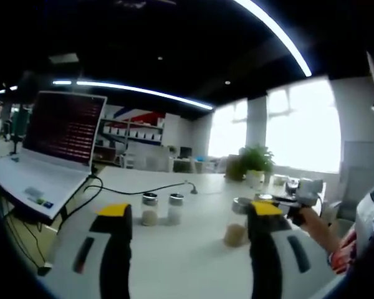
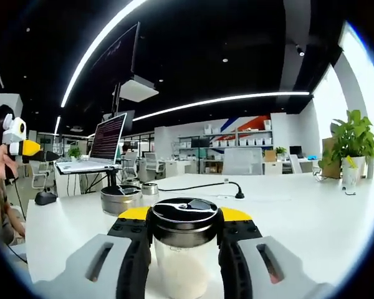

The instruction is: Rotate the seasoning bottle until the label or dispensing opening points toward the visible target arrow and the bottle remains upright within the marked orientation range

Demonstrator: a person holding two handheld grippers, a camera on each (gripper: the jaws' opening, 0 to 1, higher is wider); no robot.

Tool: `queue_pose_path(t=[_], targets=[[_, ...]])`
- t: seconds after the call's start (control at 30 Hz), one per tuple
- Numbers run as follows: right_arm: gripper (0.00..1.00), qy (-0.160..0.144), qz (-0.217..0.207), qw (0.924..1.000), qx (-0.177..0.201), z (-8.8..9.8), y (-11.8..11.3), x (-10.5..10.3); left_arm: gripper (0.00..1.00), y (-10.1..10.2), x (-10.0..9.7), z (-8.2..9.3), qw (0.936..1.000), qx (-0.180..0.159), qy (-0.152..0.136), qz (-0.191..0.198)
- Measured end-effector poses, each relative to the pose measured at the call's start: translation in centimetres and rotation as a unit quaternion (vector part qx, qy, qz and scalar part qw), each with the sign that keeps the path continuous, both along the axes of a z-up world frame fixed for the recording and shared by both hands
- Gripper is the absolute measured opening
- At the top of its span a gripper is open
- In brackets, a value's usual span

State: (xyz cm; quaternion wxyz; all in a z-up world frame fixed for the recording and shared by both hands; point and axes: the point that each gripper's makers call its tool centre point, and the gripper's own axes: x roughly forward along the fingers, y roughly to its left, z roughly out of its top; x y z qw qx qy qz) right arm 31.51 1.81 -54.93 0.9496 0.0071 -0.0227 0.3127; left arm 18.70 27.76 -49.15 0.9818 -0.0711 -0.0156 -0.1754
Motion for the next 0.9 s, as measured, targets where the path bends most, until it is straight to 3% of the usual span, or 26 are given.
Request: queue_pose_path(t=[0.37, 0.9], targets=[[0.4, -0.006, 0.009, 0.9999, -0.002, -0.04, 0.06, -0.16, 0.8, -0.15, 0.14, -0.13, 1.0, 0.0, 0.002, -0.002], [0.39, -0.011, 0.071, 0.9974, -0.001, -0.13, 0.33, -0.57, 0.8, -0.13, 0.08, -0.08, 1.0, -0.003, 0.003, 0.0]])
